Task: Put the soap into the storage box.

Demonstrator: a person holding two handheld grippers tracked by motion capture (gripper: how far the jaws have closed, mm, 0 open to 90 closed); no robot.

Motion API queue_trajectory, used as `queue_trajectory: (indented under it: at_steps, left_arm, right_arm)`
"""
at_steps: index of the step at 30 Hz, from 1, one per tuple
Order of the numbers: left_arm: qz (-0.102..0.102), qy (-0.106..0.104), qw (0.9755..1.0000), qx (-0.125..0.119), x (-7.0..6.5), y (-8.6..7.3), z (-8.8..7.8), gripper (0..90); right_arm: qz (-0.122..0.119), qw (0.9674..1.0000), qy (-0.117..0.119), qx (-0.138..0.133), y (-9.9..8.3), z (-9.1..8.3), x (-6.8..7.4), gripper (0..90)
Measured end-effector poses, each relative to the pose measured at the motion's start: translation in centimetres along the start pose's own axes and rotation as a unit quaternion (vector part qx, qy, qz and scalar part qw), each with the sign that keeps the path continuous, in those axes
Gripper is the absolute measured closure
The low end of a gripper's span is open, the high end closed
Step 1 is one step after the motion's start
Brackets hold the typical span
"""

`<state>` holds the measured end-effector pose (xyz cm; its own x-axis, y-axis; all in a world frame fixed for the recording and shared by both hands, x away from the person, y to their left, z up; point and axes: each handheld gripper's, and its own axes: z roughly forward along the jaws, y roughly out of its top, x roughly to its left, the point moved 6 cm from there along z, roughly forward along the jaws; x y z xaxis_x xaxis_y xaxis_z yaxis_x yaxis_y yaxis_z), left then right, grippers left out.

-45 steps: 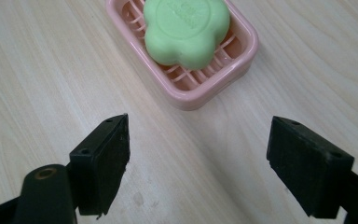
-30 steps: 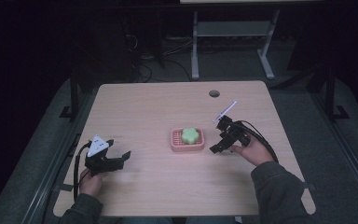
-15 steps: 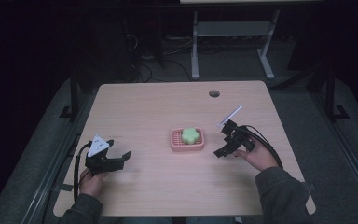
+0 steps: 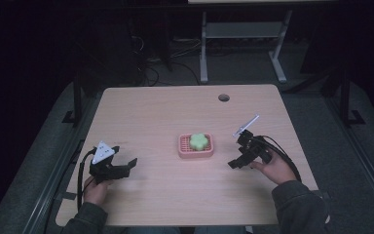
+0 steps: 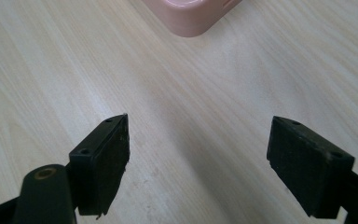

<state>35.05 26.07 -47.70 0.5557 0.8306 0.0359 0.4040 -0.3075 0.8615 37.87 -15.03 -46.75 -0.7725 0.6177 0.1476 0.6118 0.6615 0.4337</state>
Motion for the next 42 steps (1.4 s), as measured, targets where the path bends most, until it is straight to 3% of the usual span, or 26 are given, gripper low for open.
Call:
queue_trajectory:
  at_steps: [31, 42]
  left_arm:
    - [0.005, -0.004, 1.0, 0.003, -0.2, -0.1, 0.2, 14.0]
    - [0.009, -0.005, 0.9999, 0.011, -0.4, -0.3, 0.3, 14.0]
  right_arm:
    - [0.022, 0.9995, -0.006, -0.021, -4.7, -0.6, 0.2, 21.0]
    - [0.028, 0.9988, -0.014, -0.037, -7.1, -0.9, 1.2, 21.0]
